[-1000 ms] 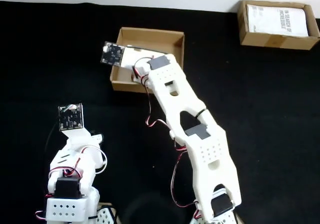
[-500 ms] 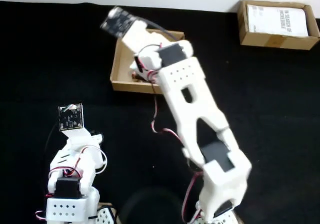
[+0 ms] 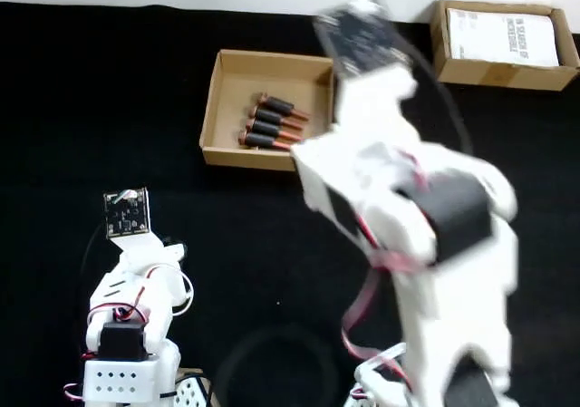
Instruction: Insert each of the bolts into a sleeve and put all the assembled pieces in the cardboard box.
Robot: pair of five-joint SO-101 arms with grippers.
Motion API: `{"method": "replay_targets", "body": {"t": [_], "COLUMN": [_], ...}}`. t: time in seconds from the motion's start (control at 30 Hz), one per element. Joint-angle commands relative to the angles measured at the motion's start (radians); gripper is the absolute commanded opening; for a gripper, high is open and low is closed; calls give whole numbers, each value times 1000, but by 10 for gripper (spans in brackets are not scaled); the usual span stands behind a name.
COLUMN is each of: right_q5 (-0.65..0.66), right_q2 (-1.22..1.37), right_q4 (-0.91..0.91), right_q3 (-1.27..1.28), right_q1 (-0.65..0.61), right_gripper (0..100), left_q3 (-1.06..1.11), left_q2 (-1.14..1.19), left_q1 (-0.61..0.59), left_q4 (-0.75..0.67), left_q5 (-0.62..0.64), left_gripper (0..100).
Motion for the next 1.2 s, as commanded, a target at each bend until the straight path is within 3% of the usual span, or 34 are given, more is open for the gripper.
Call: {"method": "replay_targets", "body": {"t": [0.0,0.23,0.47,0.67,0.97,1.17], "right_q5": [-34,-34,-28,236,269,267], "right_q2": [-263,-727,-972,-1024,-1130,-1244], "right_q4": [12,-59,-579,-881,-858,-656], "right_q3": [232,869,1495,1940,2216,2236], "right_q1": [-33,-24,234,348,387,387], "right_gripper": [134,134,134,134,129,12], "left_q3": [16,16,16,16,16,16], "left_q2": [-5,-5,-5,-5,-7,-7], "left_q1": [-12,-12,-5,-12,-12,-12], "left_q4": [-12,29,118,324,342,342], "left_q5": [8,8,9,12,12,12], "left_gripper": [8,8,9,9,9,9]}}
